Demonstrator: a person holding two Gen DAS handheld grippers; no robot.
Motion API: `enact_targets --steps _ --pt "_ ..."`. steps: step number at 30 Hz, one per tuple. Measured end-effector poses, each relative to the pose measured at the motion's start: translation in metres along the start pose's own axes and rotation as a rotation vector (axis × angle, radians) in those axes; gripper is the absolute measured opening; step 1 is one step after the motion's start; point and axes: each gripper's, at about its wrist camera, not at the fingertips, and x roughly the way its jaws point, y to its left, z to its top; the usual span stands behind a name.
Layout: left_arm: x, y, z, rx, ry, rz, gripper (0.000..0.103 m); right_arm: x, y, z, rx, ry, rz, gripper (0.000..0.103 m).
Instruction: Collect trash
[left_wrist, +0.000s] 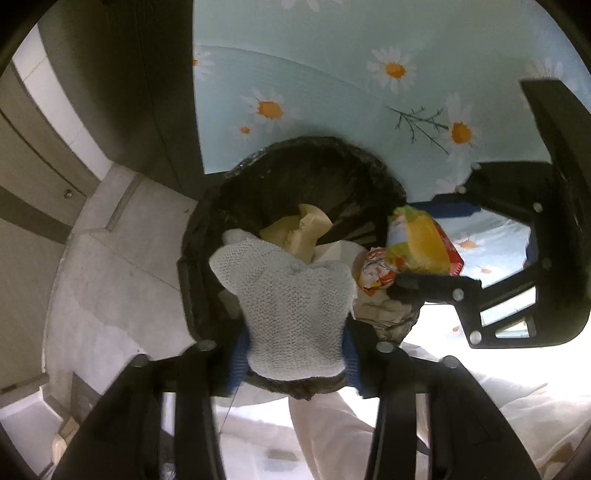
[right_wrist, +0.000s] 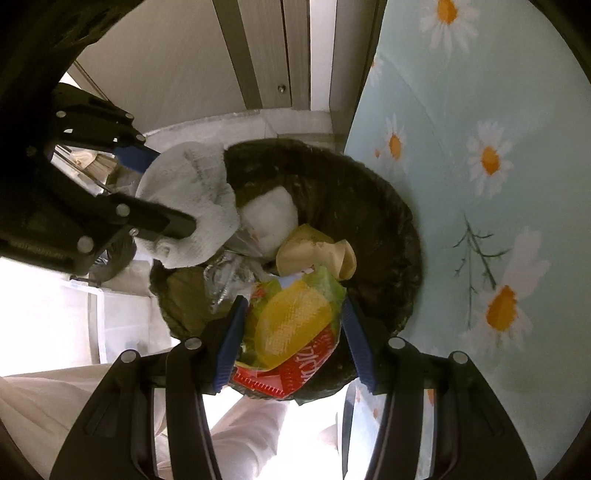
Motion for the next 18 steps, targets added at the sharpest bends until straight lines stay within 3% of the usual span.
enact_targets --steps 1,4,7,13,18 --pt "0.000 0.000 -0.001 0.001 -0.016 0.001 0.063 0.001 -0.002 0.001 0.009 -0.005 0.002 0.054" --pt "-0.004 0.005 -0.003 -0.015 -0.066 -0.006 0.082 -0.002 -0.004 -0.001 0.019 -0.019 -0.034 0.090" --pt "-0.008 0.011 -0.005 -0.039 -0.091 -0.038 0.088 -0.003 0.001 -0.003 -0.017 -0.010 -0.035 0.091" --pt "-0.017 0.013 -0.007 -0.013 -0.133 -0.001 0.088 -0.011 0.015 -0.006 -0.069 -0.013 -0.073 0.095" --pt "-0.031 0.009 -0.010 0.002 -0.152 0.010 0.089 -0.030 0.025 -0.003 -0.074 -0.036 -0.047 0.098"
